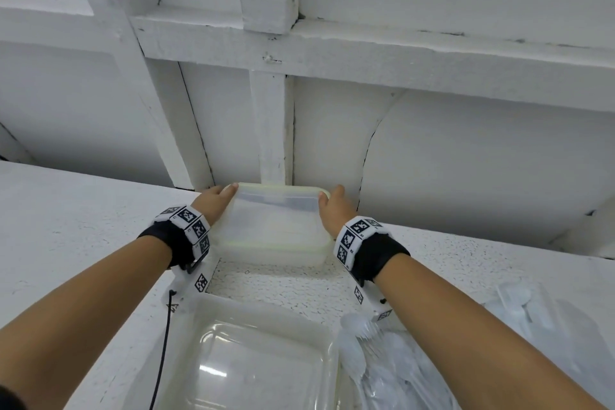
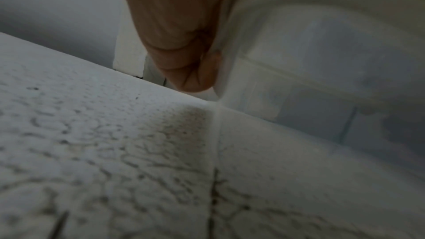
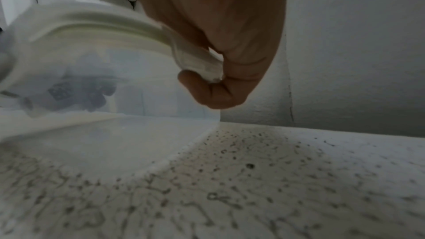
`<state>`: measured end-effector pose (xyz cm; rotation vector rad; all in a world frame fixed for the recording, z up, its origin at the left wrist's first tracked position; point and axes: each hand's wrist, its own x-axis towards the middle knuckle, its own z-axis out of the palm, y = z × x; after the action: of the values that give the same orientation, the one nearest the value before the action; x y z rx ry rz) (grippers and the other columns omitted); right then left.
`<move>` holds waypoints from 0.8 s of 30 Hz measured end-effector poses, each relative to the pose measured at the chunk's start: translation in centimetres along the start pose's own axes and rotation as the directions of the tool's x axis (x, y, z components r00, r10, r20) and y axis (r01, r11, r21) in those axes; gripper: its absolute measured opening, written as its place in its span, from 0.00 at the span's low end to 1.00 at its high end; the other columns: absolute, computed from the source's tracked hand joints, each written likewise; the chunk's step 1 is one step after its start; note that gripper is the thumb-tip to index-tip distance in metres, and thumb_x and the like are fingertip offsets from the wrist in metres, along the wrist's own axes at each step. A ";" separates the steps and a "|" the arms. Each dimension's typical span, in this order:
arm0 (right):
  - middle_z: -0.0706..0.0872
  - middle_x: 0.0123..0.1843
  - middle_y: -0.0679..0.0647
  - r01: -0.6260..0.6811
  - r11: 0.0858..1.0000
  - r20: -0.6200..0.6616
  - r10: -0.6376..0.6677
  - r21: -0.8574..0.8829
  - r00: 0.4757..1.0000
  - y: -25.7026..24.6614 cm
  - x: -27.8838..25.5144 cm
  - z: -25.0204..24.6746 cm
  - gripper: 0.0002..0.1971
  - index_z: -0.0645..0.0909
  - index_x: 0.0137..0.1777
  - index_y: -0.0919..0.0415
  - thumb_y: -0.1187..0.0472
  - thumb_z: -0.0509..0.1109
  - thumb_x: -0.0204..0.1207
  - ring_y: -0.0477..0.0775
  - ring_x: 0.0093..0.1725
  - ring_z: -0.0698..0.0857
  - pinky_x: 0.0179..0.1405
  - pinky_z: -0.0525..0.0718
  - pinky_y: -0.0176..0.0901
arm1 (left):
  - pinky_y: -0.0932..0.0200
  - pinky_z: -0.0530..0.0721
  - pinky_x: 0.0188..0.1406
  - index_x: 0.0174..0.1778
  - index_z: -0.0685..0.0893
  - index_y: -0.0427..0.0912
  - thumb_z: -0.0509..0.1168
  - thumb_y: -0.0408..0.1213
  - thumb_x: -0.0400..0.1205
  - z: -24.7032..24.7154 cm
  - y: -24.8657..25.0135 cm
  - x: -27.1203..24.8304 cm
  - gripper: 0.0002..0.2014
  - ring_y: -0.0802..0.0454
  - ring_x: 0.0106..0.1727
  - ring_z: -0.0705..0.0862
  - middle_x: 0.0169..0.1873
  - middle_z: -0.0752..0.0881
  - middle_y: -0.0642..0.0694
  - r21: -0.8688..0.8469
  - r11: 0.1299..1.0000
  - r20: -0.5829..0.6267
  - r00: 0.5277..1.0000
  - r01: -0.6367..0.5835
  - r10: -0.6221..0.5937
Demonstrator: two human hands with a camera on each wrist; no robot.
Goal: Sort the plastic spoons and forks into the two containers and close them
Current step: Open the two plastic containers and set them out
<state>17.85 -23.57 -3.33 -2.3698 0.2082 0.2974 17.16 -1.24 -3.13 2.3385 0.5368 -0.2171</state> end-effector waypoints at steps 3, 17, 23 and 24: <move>0.67 0.33 0.52 0.000 0.997 0.008 0.000 0.075 1.000 -0.2 0.0 -0.2 0.20 0.62 0.67 0.69 0.52 0.50 0.86 0.57 0.37 0.74 0.38 0.70 0.46 | 0.56 0.71 0.43 0.44 0.80 0.37 0.50 0.58 0.84 -0.6 0.1 -0.2 0.26 0.40 0.45 0.80 0.39 0.80 0.39 0.129 0.992 -0.045 0.999 -0.017 0.023; 0.78 0.65 0.67 -0.078 0.974 -0.009 0.082 0.211 0.997 -0.6 -0.4 -0.3 0.25 0.62 0.71 0.70 0.49 0.50 0.86 0.66 0.60 0.79 0.48 0.71 0.47 | 0.58 0.80 0.32 0.67 0.73 0.34 0.42 0.60 0.84 -2.5 -0.2 -2.8 0.33 0.42 0.41 0.82 0.55 0.81 0.37 0.024 0.996 0.118 0.989 0.090 -0.092; 0.75 0.69 0.67 -0.117 0.979 -0.018 0.121 0.165 0.992 -0.8 -1.1 -0.5 0.27 0.63 0.73 0.72 0.49 0.49 0.86 0.66 0.66 0.77 0.56 0.74 0.49 | 0.57 0.83 0.32 0.47 0.79 0.31 0.50 0.64 0.81 -3.7 -2.1 -4.4 0.34 0.46 0.34 0.84 0.36 0.84 0.39 -0.084 0.974 0.253 0.950 0.212 -0.185; 0.78 0.67 0.67 -0.123 0.988 -0.015 0.125 0.095 0.992 -0.7 -1.1 -0.7 0.27 0.68 0.70 0.72 0.47 0.48 0.86 0.66 0.62 0.79 0.53 0.74 0.48 | 0.56 0.84 0.32 0.46 0.79 0.32 0.53 0.62 0.81 -3.7 -2.2 -4.6 0.31 0.46 0.34 0.85 0.36 0.85 0.39 -0.115 0.969 0.279 0.943 0.218 -0.179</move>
<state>17.07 -23.44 -2.10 -2.2716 0.3727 0.3155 12.08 1.34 -0.41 2.0710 0.6313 -0.5611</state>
